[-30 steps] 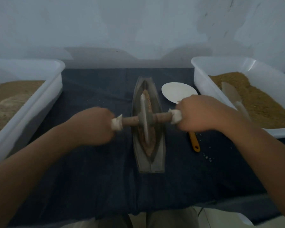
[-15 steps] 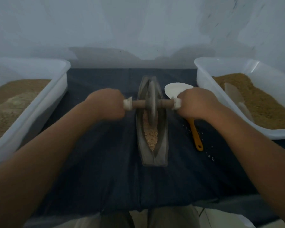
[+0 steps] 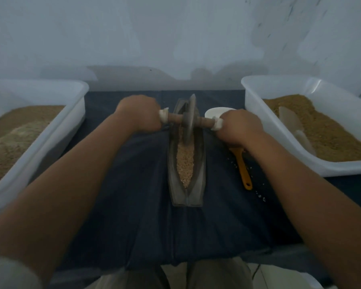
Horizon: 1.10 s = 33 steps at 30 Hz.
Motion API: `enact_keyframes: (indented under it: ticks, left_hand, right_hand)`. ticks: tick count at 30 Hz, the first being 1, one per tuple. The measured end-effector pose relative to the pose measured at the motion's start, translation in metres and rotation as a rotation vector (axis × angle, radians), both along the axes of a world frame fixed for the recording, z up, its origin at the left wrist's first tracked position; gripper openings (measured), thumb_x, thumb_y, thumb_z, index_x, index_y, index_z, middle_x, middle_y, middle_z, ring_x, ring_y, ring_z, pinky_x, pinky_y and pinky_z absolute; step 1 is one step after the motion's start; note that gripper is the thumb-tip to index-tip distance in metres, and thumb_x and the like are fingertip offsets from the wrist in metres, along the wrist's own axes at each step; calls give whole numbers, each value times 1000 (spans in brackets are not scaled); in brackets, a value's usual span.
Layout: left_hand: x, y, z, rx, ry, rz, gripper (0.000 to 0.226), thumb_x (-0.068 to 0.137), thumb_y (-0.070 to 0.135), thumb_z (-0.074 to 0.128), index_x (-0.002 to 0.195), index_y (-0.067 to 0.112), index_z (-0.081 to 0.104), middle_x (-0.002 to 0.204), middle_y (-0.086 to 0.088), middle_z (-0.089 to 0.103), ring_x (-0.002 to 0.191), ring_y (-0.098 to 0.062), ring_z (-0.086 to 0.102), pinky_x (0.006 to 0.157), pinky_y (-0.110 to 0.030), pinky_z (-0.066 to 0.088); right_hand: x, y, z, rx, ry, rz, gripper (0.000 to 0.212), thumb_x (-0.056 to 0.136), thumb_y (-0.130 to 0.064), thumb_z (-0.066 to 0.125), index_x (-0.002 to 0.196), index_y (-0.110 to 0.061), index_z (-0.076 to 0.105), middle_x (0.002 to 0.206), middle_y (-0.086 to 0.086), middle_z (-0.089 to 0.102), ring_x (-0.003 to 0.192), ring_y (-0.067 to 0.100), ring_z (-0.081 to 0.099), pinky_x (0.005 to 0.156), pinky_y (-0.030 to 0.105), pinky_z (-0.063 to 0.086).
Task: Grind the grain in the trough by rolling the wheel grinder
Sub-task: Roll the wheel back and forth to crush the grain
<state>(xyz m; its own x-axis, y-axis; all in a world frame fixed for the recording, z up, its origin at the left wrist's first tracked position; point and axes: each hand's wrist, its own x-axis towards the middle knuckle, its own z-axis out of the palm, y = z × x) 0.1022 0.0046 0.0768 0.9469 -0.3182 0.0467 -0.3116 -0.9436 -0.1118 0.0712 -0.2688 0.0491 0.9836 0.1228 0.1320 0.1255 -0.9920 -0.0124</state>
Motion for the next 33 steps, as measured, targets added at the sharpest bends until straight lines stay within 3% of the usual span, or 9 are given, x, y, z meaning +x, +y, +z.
enact_keyframes:
  ticks: [2, 4, 6, 8, 15, 20, 26, 29, 33]
  left_hand:
    - [-26, 10, -4, -1, 114, -56, 23, 81, 38, 66, 68, 24, 53, 73, 4, 58, 74, -25, 62, 68, -33, 51]
    - [-63, 27, -10, 9, 213, -104, 19, 76, 37, 66, 65, 23, 56, 64, 8, 58, 65, -17, 64, 57, -27, 45]
    - [-92, 41, -16, 5, 254, -124, 19, 67, 43, 60, 62, 25, 56, 58, 9, 58, 56, -7, 59, 50, -24, 41]
    - [-95, 45, -20, -5, 277, -126, 21, 62, 46, 55, 60, 25, 56, 55, 9, 58, 53, -5, 57, 48, -23, 39]
    - [9, 14, -11, -18, 11, 22, 29, 80, 47, 65, 68, 23, 54, 72, 4, 57, 70, -25, 57, 65, -33, 49]
    - [-24, 23, -25, -103, 164, -9, 24, 81, 38, 70, 67, 23, 59, 70, 5, 61, 66, -17, 61, 60, -31, 46]
    - [-101, 56, -35, -104, 137, -150, 26, 62, 53, 51, 59, 28, 54, 50, 10, 54, 47, -3, 52, 44, -22, 35]
    - [-65, 37, -26, -60, 156, -111, 25, 69, 48, 58, 62, 24, 55, 60, 9, 56, 58, -16, 58, 53, -28, 43]
    - [-2, 17, -15, -77, 65, 12, 27, 81, 46, 63, 69, 23, 55, 78, 1, 59, 74, -28, 60, 68, -35, 51]
  right_hand:
    - [-18, -7, 3, -54, 126, 15, 27, 90, -47, 55, 75, -26, 64, 73, -2, 65, 68, 15, 62, 62, 37, 54]
    - [-50, -20, -2, -26, 221, 79, 29, 82, -57, 58, 72, -31, 64, 67, -7, 66, 60, 7, 62, 53, 30, 48]
    - [-79, -26, -6, -14, 224, 151, 38, 72, -70, 51, 71, -34, 64, 67, -19, 66, 58, 0, 62, 46, 26, 40]
    - [-83, -27, -13, -10, 178, 157, 46, 72, -74, 44, 66, -32, 60, 58, -10, 62, 51, 4, 58, 45, 28, 39]
    - [4, -1, -7, -78, -124, -57, 28, 89, -45, 56, 70, -25, 57, 63, -7, 55, 57, 15, 51, 55, 34, 44]
    - [-20, -2, 9, -130, -24, 52, 23, 83, -41, 61, 66, -27, 56, 61, -7, 57, 55, 12, 55, 50, 28, 40]
    - [-101, -22, -3, -14, 60, 184, 43, 71, -71, 31, 67, -35, 54, 57, -11, 55, 53, 2, 52, 48, 28, 44]
    - [-67, -12, -2, -51, 67, 103, 39, 83, -67, 44, 73, -33, 59, 66, -10, 61, 61, 6, 57, 55, 31, 49]
    - [-3, 1, 7, -120, -46, -45, 30, 92, -51, 57, 73, -28, 57, 71, -6, 59, 64, 15, 55, 55, 30, 39]
